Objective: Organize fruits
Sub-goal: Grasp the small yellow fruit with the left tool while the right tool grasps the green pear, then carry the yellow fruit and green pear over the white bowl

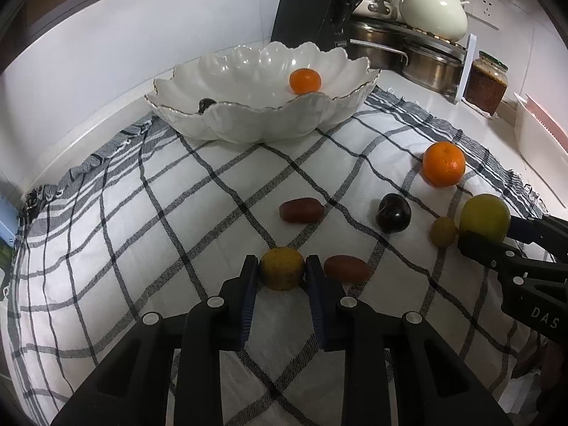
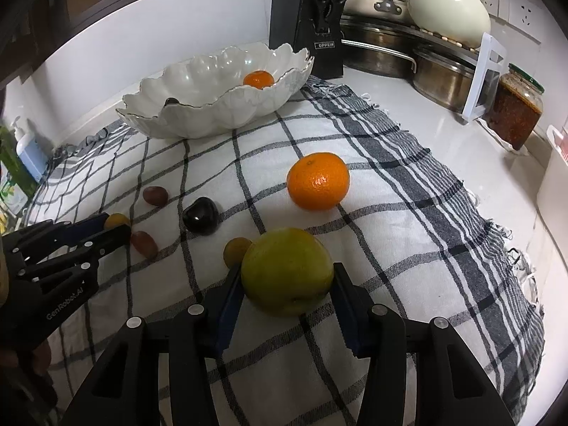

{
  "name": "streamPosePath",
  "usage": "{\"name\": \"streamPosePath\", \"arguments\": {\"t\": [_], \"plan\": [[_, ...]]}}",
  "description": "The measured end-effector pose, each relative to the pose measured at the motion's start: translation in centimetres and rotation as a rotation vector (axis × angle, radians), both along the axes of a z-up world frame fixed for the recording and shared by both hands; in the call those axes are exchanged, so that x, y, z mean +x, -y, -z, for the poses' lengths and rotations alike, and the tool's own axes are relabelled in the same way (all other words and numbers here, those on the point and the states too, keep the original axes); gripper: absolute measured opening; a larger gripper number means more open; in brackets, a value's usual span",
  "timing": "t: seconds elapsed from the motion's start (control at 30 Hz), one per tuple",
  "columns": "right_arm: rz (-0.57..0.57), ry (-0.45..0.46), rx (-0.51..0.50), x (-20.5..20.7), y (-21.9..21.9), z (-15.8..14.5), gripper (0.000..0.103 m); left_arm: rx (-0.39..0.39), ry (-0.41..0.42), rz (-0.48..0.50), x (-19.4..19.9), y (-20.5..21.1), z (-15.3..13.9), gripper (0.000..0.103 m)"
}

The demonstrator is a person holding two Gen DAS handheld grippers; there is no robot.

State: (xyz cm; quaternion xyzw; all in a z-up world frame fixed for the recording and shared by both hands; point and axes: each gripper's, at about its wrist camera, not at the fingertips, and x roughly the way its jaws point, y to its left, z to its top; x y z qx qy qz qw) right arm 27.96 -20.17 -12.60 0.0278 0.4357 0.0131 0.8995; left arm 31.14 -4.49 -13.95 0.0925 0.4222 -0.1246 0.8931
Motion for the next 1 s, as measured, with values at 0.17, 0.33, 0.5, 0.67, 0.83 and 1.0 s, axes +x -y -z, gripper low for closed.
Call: {"name": "streamPosePath", "arguments": {"t": [0.17, 0.33, 0.5, 0.67, 0.83, 1.0], "plan": [[-0.008, 0.024, 0.001, -0.4, -0.2, -0.8, 0.049, -0.014, 0.022, -0.006, -0.6, -0.3, -1.1, 0.028], [-0.015, 0.062, 0.008, -1.0, -0.2, -2.0, 0.049, -0.028, 0.049, -0.002, -1.4, -0.3, -2.4, 0.028], [-0.031, 0.107, 0.012, -1.5, -0.4, -3.4, 0.049, -0.038, 0.090, -0.007, -2.2, -0.4, -3.9, 0.027], [-0.050, 0.156, 0.023, -1.6, -0.8, -4.9, 0.049, -0.056, 0.132, -0.017, -2.4, -0.7, -5.4, 0.027], [-0.074, 0.212, 0.040, -1.5, -1.3, -6.4, 0.049, -0.074, 0.173, -0.034, -2.4, -1.1, -6.9, 0.027], [-0.102, 0.265, 0.052, -1.1, -2.0, -7.8, 0.049, -0.090, 0.225, -0.044, -2.4, -1.5, -8.5, 0.027]]}}
